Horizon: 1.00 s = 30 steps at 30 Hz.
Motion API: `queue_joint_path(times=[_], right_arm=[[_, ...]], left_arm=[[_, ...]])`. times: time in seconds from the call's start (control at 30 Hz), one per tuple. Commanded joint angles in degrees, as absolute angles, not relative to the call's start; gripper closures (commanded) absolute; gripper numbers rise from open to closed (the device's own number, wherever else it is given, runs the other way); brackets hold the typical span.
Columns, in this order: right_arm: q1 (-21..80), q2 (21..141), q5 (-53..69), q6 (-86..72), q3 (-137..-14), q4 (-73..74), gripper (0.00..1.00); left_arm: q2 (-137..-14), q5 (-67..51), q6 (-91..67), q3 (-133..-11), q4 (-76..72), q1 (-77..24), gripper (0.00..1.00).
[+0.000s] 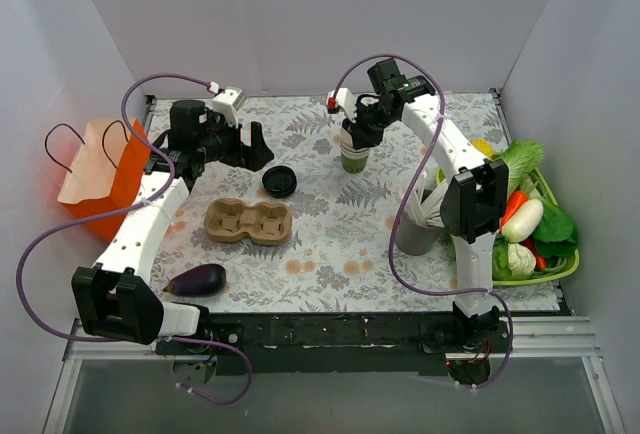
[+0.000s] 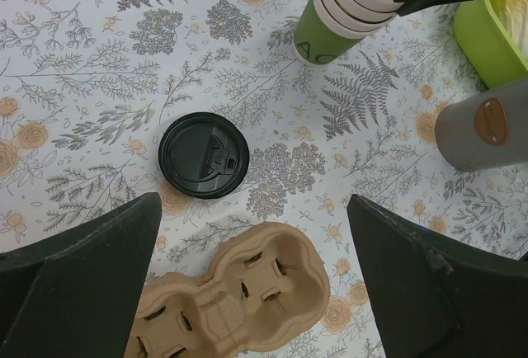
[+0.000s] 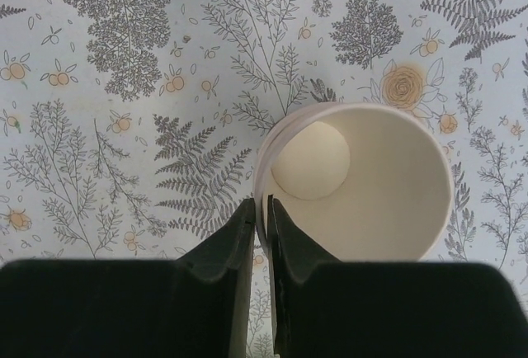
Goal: Pack the takeout coffee
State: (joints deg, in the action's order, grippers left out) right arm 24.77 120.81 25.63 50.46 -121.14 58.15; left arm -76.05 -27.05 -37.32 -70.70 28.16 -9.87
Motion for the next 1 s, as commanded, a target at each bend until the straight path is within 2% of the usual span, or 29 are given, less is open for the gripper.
queue_joint_path(times=[0.0, 0.17, 0.5, 0.6, 0.73, 0.97], right_arm=[[25.0, 119.5, 25.8, 50.1, -120.3, 57.4, 0.84], [25.0, 119.5, 25.3, 50.1, -120.2, 57.6, 0.99], [25.2, 116.7, 22.8, 51.0, -123.4, 55.6, 0.99], [25.4, 114.5, 20.1, 52.1, -120.2, 53.2, 0.99], [24.0, 113.7, 25.5, 47.2, -123.9, 53.4, 0.99], [25.7, 108.0, 20.8, 46.2, -110.0, 46.0, 0.99]], left_arm=[[-73.0, -27.9, -37.4, -70.3, 27.4, -9.7, 0.02], [-72.9, -28.2, -37.6, -69.7, 27.2, -9.7, 0.02], [-74.6, -30.6, -39.7, -70.1, 26.4, -9.7, 0.02], [-75.6, -31.8, -42.4, -69.9, 25.1, -9.7, 0.02], [-77.9, -35.2, -48.4, -69.8, 23.1, -9.8, 0.02], [-85.5, -44.2, -66.9, -68.9, 6.6, -10.3, 0.02]])
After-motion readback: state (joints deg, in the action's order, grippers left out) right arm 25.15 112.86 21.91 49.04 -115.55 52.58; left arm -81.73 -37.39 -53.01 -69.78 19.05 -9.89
